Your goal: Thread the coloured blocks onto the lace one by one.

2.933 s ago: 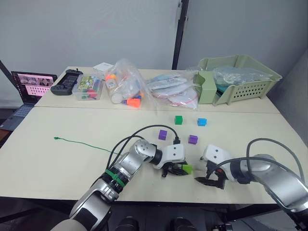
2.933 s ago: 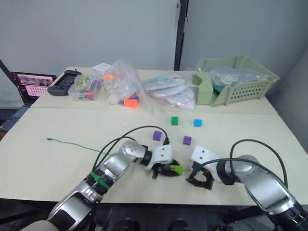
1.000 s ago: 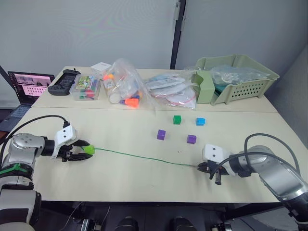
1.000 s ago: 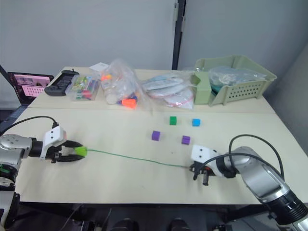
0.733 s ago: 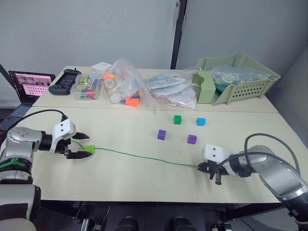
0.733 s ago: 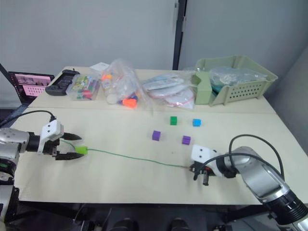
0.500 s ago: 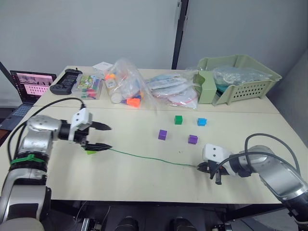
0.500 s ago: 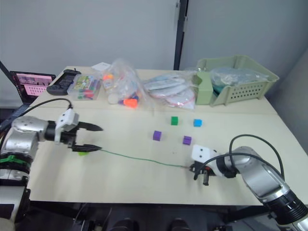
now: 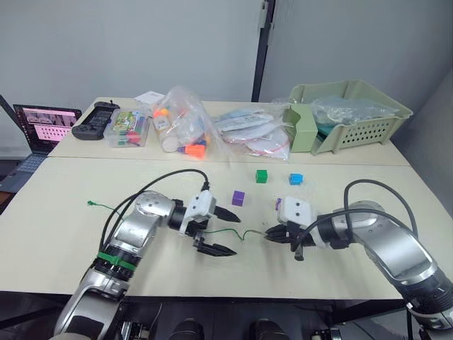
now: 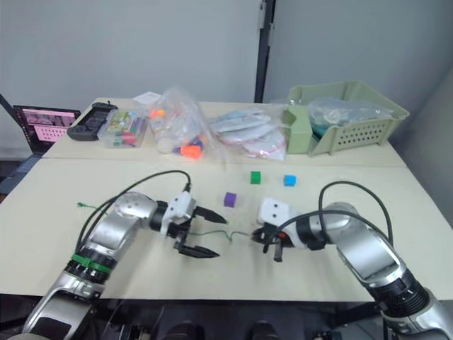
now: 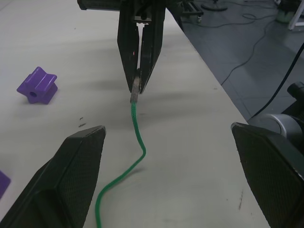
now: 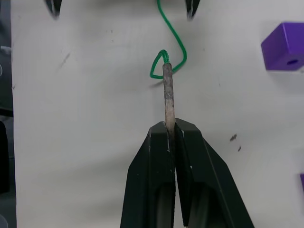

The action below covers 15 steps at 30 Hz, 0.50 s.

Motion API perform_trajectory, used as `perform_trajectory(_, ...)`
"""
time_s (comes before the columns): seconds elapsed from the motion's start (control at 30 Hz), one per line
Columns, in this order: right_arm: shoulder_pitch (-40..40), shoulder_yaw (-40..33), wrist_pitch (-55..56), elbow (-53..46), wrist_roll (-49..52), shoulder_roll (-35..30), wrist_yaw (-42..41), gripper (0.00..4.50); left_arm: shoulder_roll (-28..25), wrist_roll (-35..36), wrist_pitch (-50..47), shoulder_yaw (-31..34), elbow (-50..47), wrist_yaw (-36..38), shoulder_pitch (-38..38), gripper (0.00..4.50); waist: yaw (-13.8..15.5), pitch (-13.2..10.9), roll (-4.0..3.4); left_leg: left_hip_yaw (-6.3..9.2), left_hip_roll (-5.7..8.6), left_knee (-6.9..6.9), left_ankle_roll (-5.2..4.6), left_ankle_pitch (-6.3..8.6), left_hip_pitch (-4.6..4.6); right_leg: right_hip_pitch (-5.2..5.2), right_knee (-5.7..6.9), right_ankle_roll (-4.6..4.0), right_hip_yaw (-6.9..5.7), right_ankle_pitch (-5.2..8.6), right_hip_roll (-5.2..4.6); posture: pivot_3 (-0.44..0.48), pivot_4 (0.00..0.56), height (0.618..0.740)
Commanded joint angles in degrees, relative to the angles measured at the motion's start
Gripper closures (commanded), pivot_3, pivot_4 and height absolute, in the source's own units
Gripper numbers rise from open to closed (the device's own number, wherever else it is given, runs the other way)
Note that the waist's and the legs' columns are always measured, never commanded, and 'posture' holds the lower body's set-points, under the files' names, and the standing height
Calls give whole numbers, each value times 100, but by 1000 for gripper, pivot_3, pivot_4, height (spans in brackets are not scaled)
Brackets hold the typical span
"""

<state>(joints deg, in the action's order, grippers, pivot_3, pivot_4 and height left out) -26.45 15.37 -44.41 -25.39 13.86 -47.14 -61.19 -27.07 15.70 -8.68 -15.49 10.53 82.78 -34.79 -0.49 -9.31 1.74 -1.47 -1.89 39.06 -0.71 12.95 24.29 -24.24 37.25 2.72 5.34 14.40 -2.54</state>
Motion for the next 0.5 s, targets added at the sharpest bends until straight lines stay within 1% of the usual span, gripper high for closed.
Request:
perform_trajectory(0.03,-128,9,-198,-304,155,-27,-3,4500,93,-71,72,-74,-121,-129,-10,42,-4,0,0,0,0,0,0,0,0,1,-2,0,1,0,0,0,150,734)
perform_trajectory(0.23,-170,107,-377,-450,230,4,57,4500,285,16,37,-96,-140,-255,37,42,-18,0,0,0,-1,-1,0,0,-1,0,-2,0,0,0,1,0,150,734)
perform_trajectory(0.4,-179,145,-450,-501,249,48,100,4500,358,-13,-1,-200,-248,-318,139,1486,-16,0,0,0,-1,-1,0,0,-1,0,-2,0,0,0,1,0,150,734)
perform_trajectory(0.5,-189,143,-474,-510,256,55,100,4500,388,-13,-35,-232,-297,-374,163,1486,-4,0,0,0,0,0,0,0,0,1,-4,0,0,0,0,0,150,734)
